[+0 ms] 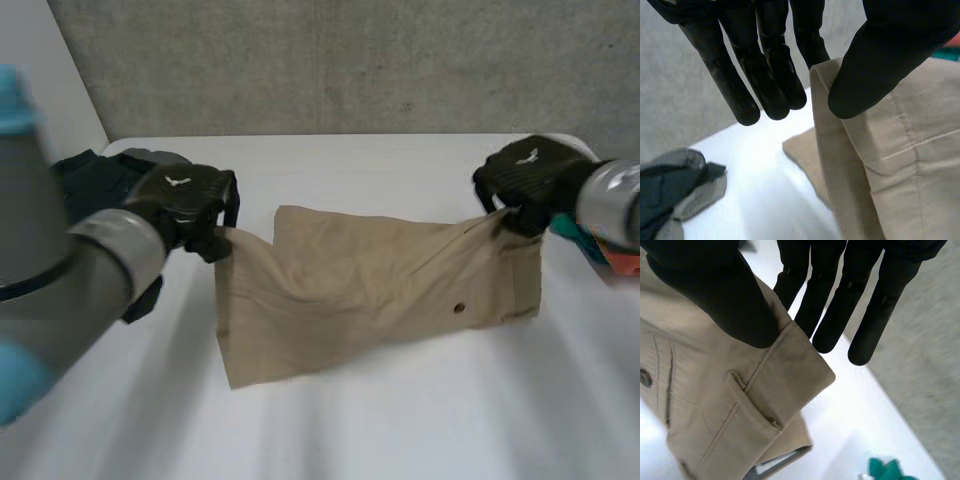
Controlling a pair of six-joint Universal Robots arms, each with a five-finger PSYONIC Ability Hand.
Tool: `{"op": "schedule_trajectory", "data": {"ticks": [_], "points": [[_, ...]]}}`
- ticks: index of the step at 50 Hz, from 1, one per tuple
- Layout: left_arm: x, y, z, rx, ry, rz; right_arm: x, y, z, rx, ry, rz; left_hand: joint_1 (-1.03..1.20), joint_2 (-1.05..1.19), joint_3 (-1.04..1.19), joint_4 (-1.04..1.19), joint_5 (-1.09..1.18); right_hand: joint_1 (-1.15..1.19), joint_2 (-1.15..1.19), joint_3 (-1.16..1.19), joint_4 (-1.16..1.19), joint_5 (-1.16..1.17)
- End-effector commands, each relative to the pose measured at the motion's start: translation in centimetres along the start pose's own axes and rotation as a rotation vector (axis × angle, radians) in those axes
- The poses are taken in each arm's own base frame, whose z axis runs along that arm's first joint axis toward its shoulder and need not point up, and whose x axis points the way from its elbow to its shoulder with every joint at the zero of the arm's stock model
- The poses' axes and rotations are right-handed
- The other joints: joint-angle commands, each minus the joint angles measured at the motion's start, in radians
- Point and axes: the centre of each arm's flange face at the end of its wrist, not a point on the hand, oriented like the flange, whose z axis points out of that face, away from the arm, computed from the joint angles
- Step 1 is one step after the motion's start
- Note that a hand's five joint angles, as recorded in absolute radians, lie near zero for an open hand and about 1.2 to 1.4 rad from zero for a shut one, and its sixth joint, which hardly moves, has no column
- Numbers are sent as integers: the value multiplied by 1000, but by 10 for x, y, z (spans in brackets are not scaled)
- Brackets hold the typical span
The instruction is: Fold the laundry.
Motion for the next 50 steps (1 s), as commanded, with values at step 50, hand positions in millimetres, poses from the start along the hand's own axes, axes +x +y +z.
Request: {"op": "schedule_trajectory", "data": {"ticks": [50], "points": [[-8, 86, -10, -254, 43, 91, -86, 65, 13, -209, -183, -63, 247, 201, 205, 197, 234, 311, 220, 211, 203, 206]]}}
